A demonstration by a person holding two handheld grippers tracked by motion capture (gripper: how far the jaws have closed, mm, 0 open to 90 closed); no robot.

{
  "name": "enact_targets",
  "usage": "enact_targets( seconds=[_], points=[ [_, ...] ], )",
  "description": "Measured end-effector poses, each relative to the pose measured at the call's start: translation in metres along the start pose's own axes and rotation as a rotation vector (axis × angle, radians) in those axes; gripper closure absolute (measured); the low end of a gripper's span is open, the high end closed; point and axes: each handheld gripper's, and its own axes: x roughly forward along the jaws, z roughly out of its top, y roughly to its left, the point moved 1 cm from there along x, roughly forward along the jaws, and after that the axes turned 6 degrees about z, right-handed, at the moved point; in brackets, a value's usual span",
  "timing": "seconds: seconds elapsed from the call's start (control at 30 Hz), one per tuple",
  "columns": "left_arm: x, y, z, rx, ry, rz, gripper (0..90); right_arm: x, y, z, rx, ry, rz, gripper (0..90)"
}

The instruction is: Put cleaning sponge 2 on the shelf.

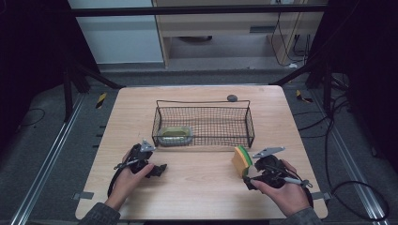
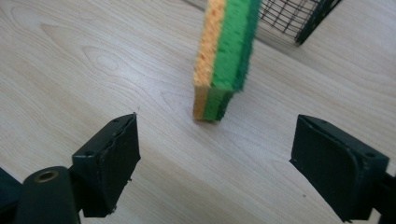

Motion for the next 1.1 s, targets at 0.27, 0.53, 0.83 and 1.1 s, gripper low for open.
enact_targets(
  seconds=[0.27,0.53,0.83,1.1],
  points=[
    [0.001,0.000,-0.005,-0.008,-0.048,-0.001,0.0,0.017,0.000,0.028,-0.003,0.028,0.004,24.3],
    [0.001,0.001,-0.005,-0.003,-0.048,-0.005,0.0,0.033,-0.004,0.050,-0.033,0.075,0.018,36.0],
    [0.001,0.001,-0.005,0.001,-0.050,-0.009,0.0,0.041,-0.010,0.054,-0.050,0.087,0.030,61.0],
    [0.001,0.001,-0.006,0.001,-0.052,-0.009,0.0,0.025,-0.018,0.050,-0.056,0.049,0.039,63.8]
  ],
)
